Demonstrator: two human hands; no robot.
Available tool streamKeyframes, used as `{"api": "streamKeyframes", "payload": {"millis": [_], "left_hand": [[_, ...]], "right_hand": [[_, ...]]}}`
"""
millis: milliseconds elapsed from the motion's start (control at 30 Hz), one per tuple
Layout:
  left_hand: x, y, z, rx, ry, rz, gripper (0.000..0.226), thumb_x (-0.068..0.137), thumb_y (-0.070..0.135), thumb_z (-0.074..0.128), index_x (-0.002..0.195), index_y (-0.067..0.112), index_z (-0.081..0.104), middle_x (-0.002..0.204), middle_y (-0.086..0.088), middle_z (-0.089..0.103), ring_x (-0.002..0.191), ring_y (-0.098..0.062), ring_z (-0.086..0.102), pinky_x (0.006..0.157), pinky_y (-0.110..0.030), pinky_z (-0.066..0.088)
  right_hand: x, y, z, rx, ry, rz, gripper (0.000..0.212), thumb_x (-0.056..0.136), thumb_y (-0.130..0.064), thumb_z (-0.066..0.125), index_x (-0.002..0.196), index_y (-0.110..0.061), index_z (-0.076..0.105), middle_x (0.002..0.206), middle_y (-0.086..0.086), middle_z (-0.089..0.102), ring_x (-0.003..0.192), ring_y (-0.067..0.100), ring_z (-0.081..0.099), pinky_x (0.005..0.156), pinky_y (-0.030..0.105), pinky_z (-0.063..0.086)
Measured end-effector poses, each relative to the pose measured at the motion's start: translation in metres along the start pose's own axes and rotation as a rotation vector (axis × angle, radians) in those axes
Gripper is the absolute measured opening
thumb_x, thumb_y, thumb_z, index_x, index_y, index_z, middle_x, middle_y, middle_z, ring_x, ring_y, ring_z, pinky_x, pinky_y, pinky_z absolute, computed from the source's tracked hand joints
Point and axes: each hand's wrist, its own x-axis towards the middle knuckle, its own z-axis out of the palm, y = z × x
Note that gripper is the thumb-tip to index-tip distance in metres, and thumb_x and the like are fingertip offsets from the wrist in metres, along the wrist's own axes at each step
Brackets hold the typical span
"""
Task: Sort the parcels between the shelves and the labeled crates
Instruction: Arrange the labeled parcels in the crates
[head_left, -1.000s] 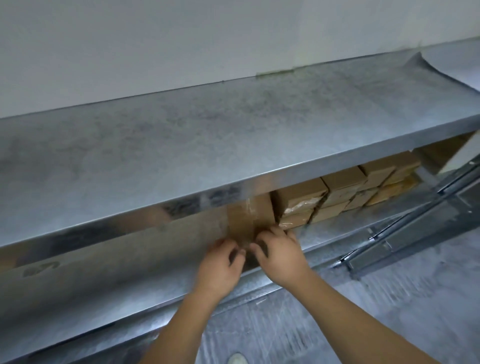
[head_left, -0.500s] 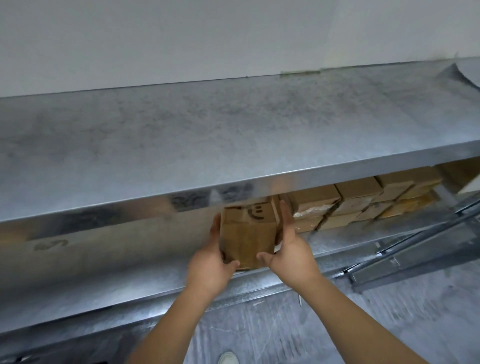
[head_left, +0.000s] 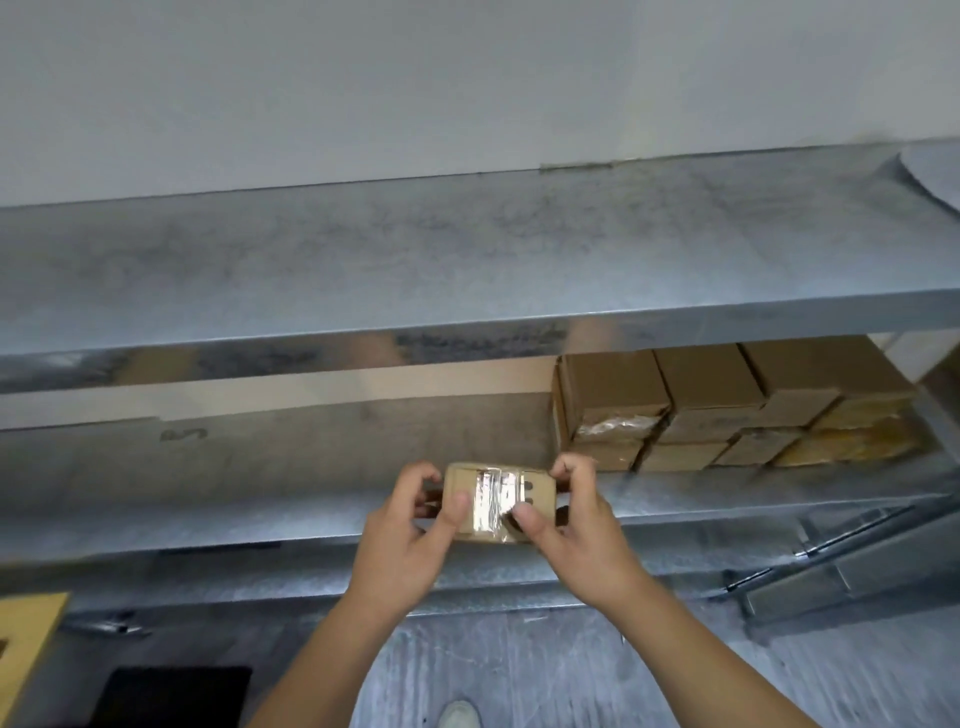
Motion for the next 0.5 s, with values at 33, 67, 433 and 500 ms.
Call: {"api": "streamKeyframes", "payload": {"millis": [33, 67, 433, 500], "left_hand": [[-0.007, 0.003, 0.000, 0.006, 0.023, -0.011, 0.044, 0.078, 0.060, 0.072, 0.111, 0.047, 0.048, 0.096, 0.018, 0.071, 0.087, -0.005, 0.070, 0.080, -0.040, 0.059], [-0.014, 0.005, -0.001, 0.013, 0.031, -0.029, 0.053, 0.077, 0.049, 0.080, 0.116, 0.051, 0.045, 0.096, 0.013, 0.072, 0.085, -0.006, 0.071, 0.079, -0.041, 0.060], [-0.107, 0.021, -0.040, 0.182, 0.147, -0.078, 0.100, 0.073, 0.019, 0.079, 0.146, 0.062, 0.025, 0.134, 0.018, 0.049, 0.118, 0.000, 0.053, 0.082, -0.033, 0.059], [-0.126, 0.018, -0.052, 0.214, 0.210, -0.103, 0.101, 0.073, 0.017, 0.077, 0.147, 0.060, 0.023, 0.135, 0.017, 0.045, 0.114, 0.008, 0.050, 0.084, -0.032, 0.058]], "right_hand": [[-0.002, -0.003, -0.002, 0.016, -0.006, 0.000, 0.058, 0.078, -0.081, 0.063, 0.110, -0.045, 0.031, 0.095, -0.005, 0.065, 0.078, 0.012, 0.067, 0.069, 0.043, 0.060], [-0.003, -0.006, -0.003, 0.012, -0.014, -0.010, 0.057, 0.079, -0.075, 0.069, 0.110, -0.047, 0.031, 0.095, -0.005, 0.065, 0.079, 0.011, 0.067, 0.070, 0.045, 0.059], [-0.021, -0.047, 0.035, -0.109, -0.351, -0.208, 0.141, 0.059, -0.032, 0.099, 0.139, -0.078, -0.007, 0.130, -0.015, 0.046, 0.111, 0.002, 0.059, 0.096, 0.032, 0.053], [-0.027, -0.058, 0.051, -0.121, -0.396, -0.255, 0.143, 0.058, -0.032, 0.100, 0.137, -0.079, -0.010, 0.132, -0.017, 0.043, 0.112, -0.003, 0.056, 0.096, 0.025, 0.050]]}}
